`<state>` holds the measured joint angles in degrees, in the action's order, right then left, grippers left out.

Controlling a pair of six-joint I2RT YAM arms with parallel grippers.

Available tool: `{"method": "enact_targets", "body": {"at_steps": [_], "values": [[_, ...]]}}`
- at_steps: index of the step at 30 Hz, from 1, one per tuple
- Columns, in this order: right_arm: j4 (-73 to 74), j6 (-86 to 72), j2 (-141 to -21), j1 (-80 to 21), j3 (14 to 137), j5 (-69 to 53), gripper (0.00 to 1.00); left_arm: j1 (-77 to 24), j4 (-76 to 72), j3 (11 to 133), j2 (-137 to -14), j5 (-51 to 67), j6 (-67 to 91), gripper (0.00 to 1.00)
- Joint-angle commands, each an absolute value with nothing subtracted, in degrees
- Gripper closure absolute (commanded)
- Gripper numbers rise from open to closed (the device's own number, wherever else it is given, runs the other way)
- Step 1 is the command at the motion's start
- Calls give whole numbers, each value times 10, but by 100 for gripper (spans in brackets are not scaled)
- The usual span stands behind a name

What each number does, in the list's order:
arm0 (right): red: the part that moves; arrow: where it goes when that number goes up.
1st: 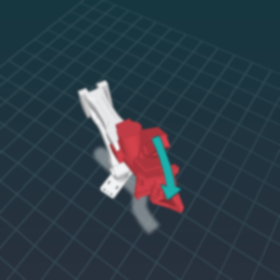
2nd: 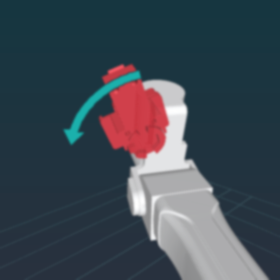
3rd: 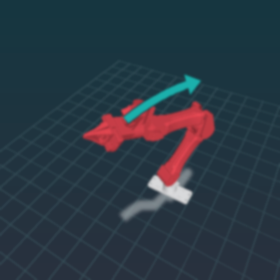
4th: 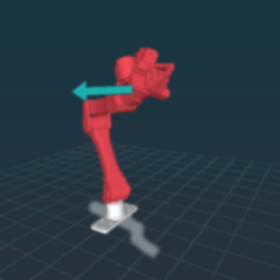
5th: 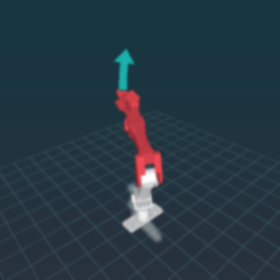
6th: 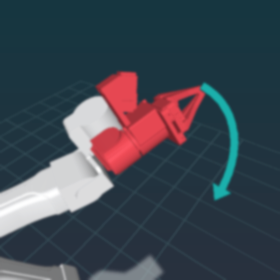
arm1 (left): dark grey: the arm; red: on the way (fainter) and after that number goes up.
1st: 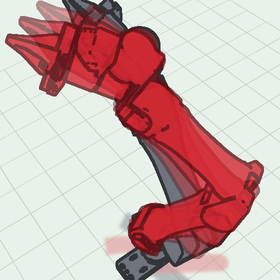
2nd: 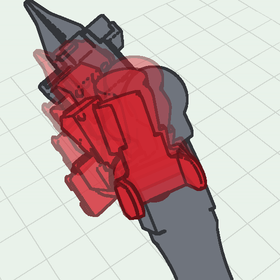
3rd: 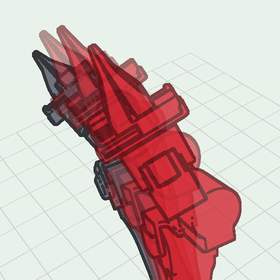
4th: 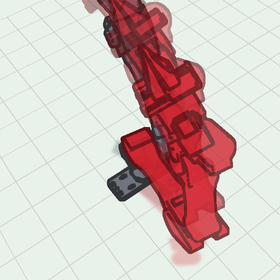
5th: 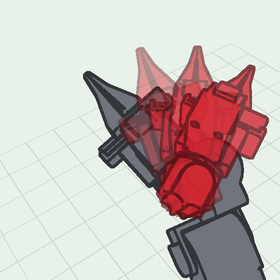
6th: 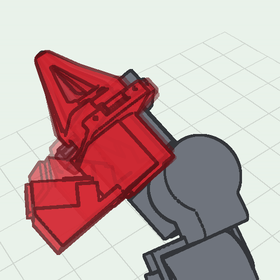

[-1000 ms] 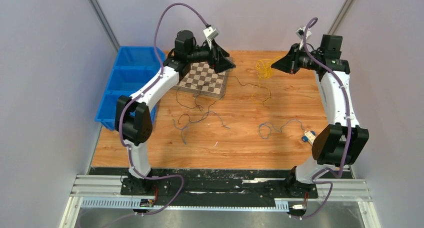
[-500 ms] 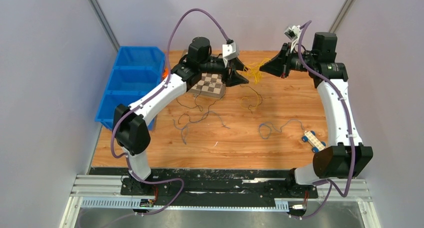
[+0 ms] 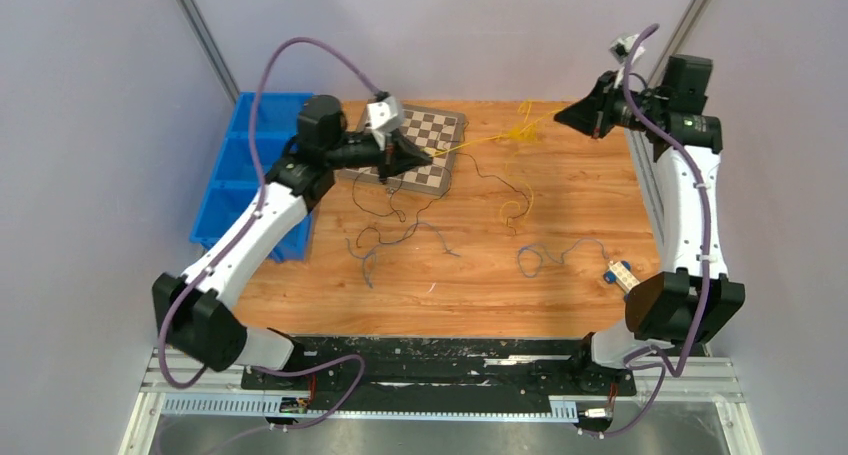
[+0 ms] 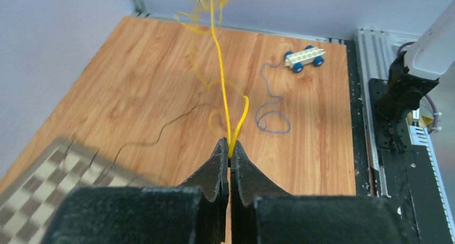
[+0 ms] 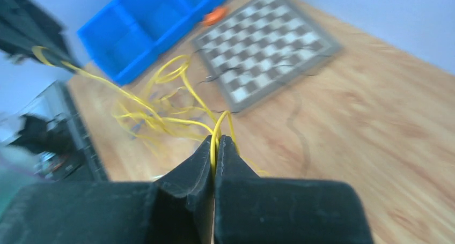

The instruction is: Untangle the cables

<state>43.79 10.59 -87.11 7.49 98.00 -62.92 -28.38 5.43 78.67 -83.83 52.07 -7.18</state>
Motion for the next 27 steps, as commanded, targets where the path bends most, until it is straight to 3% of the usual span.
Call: {"method": "enact_targets", "body": {"at_steps": [1,8,18,27], "values": [[370,91,-880,152,1037,-563,100,-197,116,716,-751,540,-53,100],[341,61,-899,209,1083,-541,100,-55,179,669,-660,572,-66,100],[293,15,-947,288,1125,-544,100,180,379,667,-631,621,-255,100],[248,-48,-978,324,1140,-569,100,224,466,666,-651,637,-354,100]]}}
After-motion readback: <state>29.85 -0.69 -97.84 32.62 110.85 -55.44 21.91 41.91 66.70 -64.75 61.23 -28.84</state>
